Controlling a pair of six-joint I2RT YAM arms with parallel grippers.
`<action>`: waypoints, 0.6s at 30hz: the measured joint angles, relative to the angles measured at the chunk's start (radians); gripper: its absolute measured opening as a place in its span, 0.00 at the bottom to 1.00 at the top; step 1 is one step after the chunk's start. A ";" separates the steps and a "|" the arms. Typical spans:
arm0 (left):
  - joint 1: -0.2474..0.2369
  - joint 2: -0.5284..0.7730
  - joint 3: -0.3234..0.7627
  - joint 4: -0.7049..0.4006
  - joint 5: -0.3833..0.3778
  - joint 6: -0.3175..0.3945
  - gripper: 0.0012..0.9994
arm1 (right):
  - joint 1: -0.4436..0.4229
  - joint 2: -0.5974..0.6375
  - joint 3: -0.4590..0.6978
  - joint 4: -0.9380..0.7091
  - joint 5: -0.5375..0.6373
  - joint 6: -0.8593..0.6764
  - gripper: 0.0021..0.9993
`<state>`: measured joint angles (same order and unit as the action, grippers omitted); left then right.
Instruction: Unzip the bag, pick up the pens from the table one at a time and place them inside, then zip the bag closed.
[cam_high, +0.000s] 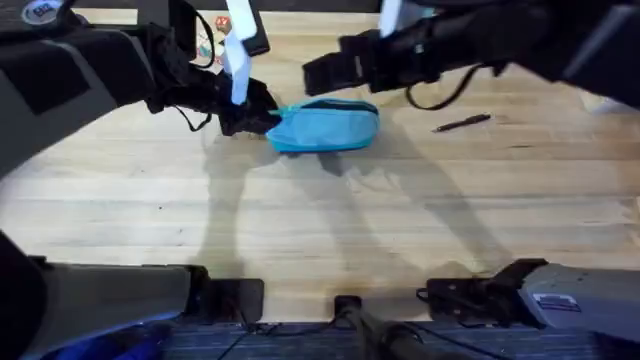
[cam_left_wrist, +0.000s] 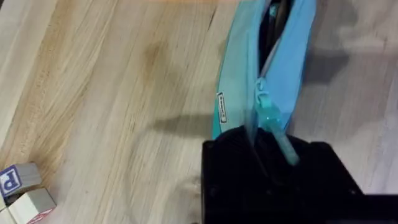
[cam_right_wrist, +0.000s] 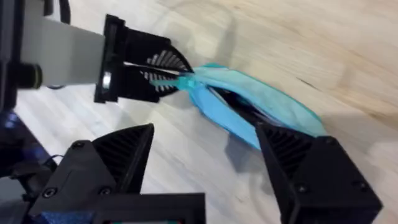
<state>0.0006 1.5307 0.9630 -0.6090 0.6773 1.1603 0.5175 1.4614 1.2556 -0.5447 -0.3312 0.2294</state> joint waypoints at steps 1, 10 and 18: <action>0.000 0.000 0.000 0.000 0.000 0.000 0.04 | -0.008 -0.015 0.000 -0.017 0.009 -0.010 1.00; 0.001 0.000 0.000 0.003 -0.020 0.000 0.95 | -0.016 -0.033 0.000 -0.064 0.037 -0.060 1.00; 0.002 -0.002 0.000 -0.011 -0.065 0.000 0.99 | -0.016 -0.033 0.000 -0.066 0.040 -0.110 1.00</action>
<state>0.0025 1.5284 0.9634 -0.6202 0.6126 1.1603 0.5011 1.4281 1.2560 -0.6109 -0.2909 0.1189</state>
